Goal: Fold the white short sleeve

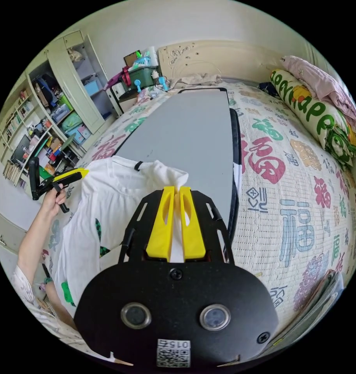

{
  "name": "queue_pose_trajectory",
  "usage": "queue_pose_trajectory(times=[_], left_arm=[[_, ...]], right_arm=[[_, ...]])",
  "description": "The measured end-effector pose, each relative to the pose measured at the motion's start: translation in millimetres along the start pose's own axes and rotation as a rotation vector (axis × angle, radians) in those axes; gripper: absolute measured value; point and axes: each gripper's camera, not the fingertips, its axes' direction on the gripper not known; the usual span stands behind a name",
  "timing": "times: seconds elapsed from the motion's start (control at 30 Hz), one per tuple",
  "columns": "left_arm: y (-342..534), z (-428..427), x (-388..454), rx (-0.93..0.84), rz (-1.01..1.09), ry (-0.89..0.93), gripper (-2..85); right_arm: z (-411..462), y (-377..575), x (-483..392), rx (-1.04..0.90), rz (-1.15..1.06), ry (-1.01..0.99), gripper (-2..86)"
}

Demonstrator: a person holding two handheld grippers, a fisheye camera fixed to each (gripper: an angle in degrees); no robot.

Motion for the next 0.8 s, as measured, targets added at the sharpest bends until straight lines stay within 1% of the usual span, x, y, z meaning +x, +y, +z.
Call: queue_pose_trajectory(times=[0.07, 0.1, 0.17, 0.2, 0.27, 0.3, 0.37, 0.4, 0.43, 0.47, 0.5, 0.57, 0.63, 0.67, 0.8], left_arm=[[36.7, -54.6, -4.9, 0.082, 0.044, 0.056, 0.5], [48.3, -70.1, -5.0, 0.102, 0.061, 0.069, 0.5], [104.7, -136.2, -2.1, 0.173, 0.134, 0.112, 0.4], [122.1, -153.5, -0.4, 0.187, 0.157, 0.124, 0.3], [206.0, -220.3, 9.5, 0.234, 0.262, 0.170, 0.2], [230.3, -234.6, 12.2, 0.237, 0.293, 0.188, 0.1], [335.4, -273.9, 21.8, 0.187, 0.421, 0.286, 0.0], [362.7, -278.0, 23.7, 0.150, 0.454, 0.317, -0.1], [416.7, -279.0, 26.1, 0.061, 0.498, 0.360, -0.1], [467.9, -271.5, 25.4, -0.014, 0.497, 0.371, -0.1], [491.0, -264.9, 24.6, -0.052, 0.488, 0.376, -0.1], [561.9, -233.6, 26.1, -0.214, 0.488, 0.385, -0.4], [591.5, -222.5, 24.9, -0.254, 0.495, 0.337, -0.5], [601.5, -222.9, 20.9, -0.246, 0.502, 0.307, -0.5], [615.9, -226.1, 4.3, -0.256, 0.527, 0.299, -0.3]], right_arm=[[-90.3, 48.1, -25.6, 0.072, -0.014, -0.046, 2.3], [-115.5, 63.6, -31.5, 0.090, -0.015, -0.059, 2.2], [-224.8, 144.1, -57.7, 0.167, -0.043, -0.122, 1.6], [-252.5, 169.0, -65.7, 0.185, -0.061, -0.137, 1.4], [-357.2, 288.6, -104.1, 0.232, -0.175, -0.185, 1.7], [-379.7, 323.3, -114.2, 0.235, -0.206, -0.195, 1.8], [-440.7, 474.7, -151.1, 0.203, -0.299, -0.237, 2.0], [-448.8, 515.9, -160.6, 0.176, -0.323, -0.246, 2.0], [-455.5, 595.4, -177.9, 0.117, -0.353, -0.246, 2.2], [-450.4, 673.7, -194.8, 0.058, -0.381, -0.217, 2.1], [-444.1, 710.2, -202.7, 0.026, -0.389, -0.190, 2.1], [-403.4, 826.6, -223.5, -0.110, -0.375, -0.115, 1.8], [-378.6, 882.9, -230.1, -0.187, -0.340, -0.136, 1.0], [-373.9, 907.7, -232.8, -0.203, -0.306, -0.124, 0.1], [-396.1, 957.3, -250.3, -0.193, -0.249, -0.046, -0.5]])
